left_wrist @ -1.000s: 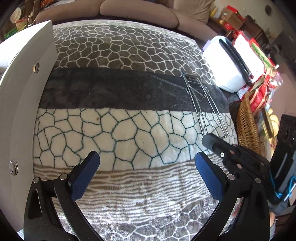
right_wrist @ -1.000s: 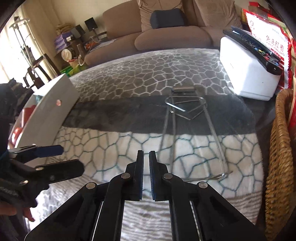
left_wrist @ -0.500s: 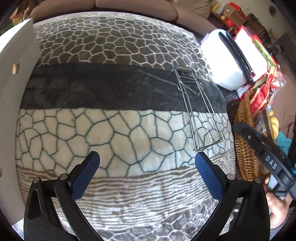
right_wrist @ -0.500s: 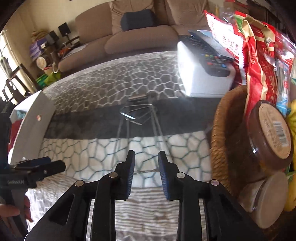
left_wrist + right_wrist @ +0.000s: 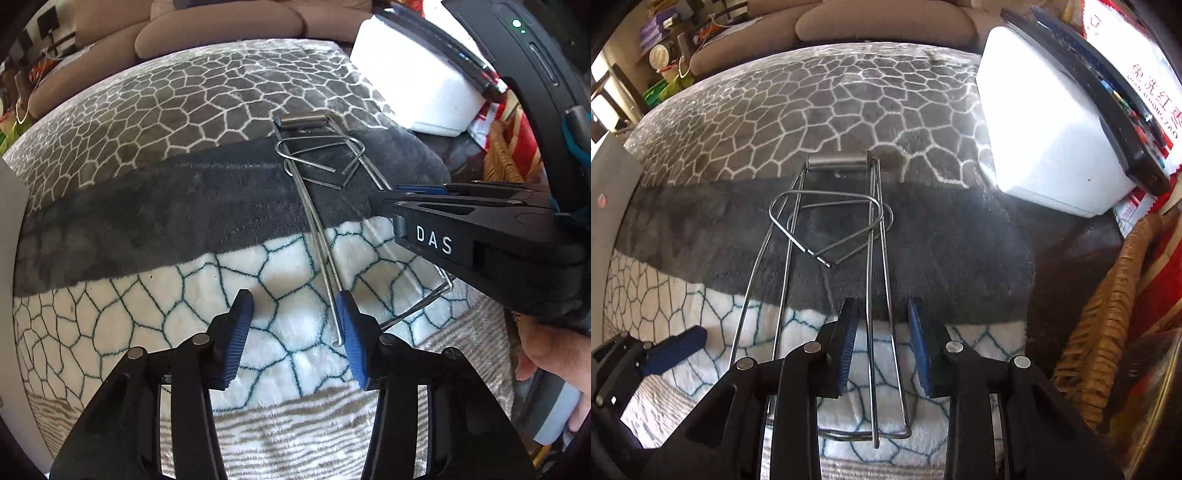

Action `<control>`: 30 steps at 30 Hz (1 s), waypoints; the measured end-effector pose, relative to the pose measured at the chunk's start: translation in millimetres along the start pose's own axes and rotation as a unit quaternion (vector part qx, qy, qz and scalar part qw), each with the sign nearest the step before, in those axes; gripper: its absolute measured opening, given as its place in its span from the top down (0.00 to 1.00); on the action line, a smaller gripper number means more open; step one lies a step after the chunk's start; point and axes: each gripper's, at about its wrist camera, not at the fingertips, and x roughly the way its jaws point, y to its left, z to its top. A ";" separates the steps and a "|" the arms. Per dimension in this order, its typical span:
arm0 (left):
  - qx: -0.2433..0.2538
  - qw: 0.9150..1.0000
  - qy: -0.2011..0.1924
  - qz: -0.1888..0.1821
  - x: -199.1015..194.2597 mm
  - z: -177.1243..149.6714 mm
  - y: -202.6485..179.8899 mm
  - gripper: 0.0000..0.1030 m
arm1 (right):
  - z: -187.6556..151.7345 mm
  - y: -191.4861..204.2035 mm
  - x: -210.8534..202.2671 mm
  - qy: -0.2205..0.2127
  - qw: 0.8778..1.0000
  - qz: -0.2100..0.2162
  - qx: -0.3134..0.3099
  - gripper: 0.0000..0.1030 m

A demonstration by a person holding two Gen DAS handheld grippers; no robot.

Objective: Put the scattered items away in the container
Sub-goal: 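Grasp the metal wire rack's bar with the right gripper, then grasp the wire rack's other bar with the left gripper, then carry the wire rack with both grippers into the box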

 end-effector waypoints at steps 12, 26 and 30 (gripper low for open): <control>-0.015 0.998 -0.040 -0.043 -71.2 -4.6 39.6 0.95 | -8.6 25.2 -51.4 -0.054 0.994 0.088 0.035 0.85; -0.051 0.993 -0.108 -0.023 -231.7 -60.2 140.5 0.92 | -20.4 167.9 -169.4 -0.112 0.981 0.153 -0.034 0.85; -0.071 0.991 -0.115 -0.018 -263.6 -79.7 193.3 0.92 | -19.4 230.8 -185.9 -0.117 0.977 0.163 -0.067 0.85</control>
